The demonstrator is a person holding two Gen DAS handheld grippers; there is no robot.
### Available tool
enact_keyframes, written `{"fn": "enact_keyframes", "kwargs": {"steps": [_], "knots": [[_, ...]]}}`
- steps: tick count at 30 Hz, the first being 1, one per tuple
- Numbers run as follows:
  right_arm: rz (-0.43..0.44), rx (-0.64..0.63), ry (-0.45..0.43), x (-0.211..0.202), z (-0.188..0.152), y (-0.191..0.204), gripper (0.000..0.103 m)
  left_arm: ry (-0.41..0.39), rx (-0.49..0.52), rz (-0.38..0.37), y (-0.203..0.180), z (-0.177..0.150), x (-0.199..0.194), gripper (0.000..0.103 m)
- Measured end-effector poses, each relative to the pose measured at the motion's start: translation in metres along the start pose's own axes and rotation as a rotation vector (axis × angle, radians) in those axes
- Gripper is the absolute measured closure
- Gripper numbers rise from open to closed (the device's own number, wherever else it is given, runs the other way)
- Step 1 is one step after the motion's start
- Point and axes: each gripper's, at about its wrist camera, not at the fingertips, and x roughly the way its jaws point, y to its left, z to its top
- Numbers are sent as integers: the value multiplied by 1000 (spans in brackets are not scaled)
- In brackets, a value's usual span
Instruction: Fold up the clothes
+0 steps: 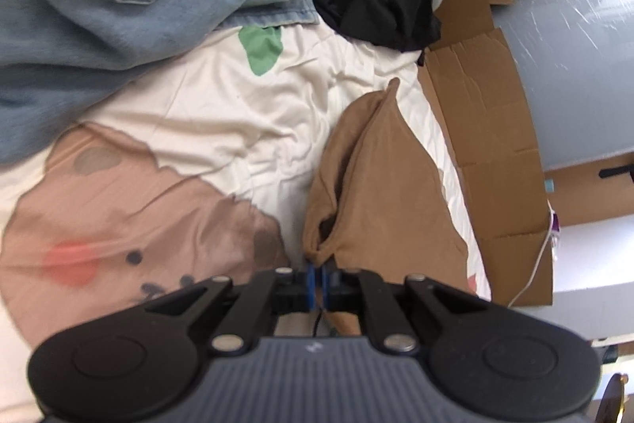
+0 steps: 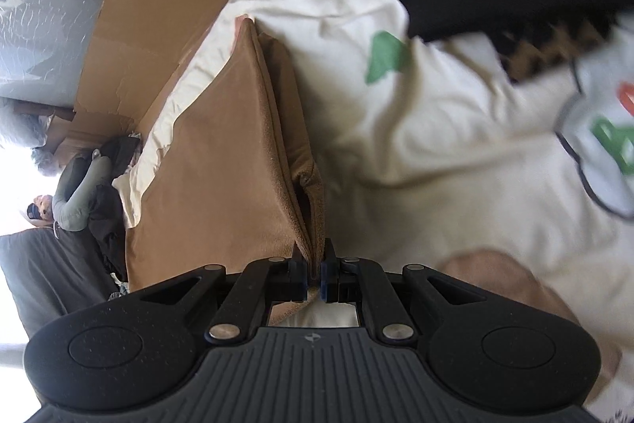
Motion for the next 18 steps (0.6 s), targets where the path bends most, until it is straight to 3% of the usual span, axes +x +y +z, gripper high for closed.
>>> {"fn": "enact_keyframes", "kwargs": {"steps": [10,18], "knots": [[-28,30,-4,-29,-44,-22,100,42,24,58,16,-28,-24,100],[-44,45,-15,-51,-62,-33,100,69,50,49,20,-41,-37,100]]}}
